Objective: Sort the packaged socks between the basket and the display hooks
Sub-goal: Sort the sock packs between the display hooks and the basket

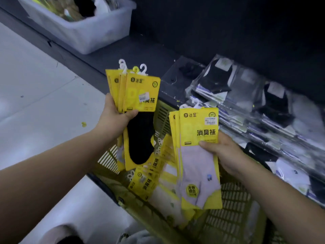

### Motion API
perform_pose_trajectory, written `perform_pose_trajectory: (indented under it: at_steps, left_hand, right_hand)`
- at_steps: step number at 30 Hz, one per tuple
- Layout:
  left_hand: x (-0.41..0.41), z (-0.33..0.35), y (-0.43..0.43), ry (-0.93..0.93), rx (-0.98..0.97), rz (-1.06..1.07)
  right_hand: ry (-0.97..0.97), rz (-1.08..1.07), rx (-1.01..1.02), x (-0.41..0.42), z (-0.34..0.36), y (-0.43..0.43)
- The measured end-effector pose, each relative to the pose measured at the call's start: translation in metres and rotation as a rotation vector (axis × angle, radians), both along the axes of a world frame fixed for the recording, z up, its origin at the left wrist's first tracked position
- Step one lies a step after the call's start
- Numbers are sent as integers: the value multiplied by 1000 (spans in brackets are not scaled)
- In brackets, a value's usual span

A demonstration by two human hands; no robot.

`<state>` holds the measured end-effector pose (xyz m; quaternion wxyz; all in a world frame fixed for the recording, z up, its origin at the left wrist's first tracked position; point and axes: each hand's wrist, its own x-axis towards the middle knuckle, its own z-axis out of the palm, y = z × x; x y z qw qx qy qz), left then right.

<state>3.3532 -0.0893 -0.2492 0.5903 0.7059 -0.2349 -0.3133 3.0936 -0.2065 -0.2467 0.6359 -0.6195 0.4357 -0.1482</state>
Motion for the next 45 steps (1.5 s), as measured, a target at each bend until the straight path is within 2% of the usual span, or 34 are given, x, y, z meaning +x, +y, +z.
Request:
perform_pose_trajectory:
  at_steps: [3, 5, 10, 16, 19, 22, 26, 31, 37, 45]
  left_hand:
    - [-6, 22, -29, 197, -62, -161]
    - [-10, 42, -49, 332, -78, -296]
    - [-14, 98, -85, 482, -133, -409]
    - [-9, 139, -104, 399, -238, -437]
    - [-11, 156, -115, 392, -306, -460]
    - [-18, 175, -126, 373, -361, -516]
    - [-22, 204, -142, 454, -418, -568]
    - [-17, 247, -173, 343, -476, -521]
    - [29, 264, -194, 122, -478, -419]
    - [55, 263, -196, 98, -486, -469]
  right_hand:
    - [-283, -99, 116, 18, 38, -3]
    - [-389, -186, 121, 37, 60, -4]
    - [-385, -361, -38, 71, 115, -10]
    - [-337, -390, -353, 92, 172, -17]
    - [-314, -503, -493, 99, 205, -28]
    - [-360, -618, -533, 99, 237, -40]
    - [-346, -617, -558, 83, 286, -53]
    - [-322, -789, -657, 60, 350, -91]
    - [-198, -897, -762, 69, 392, -134]
    - [63, -873, -803, 89, 394, -161]
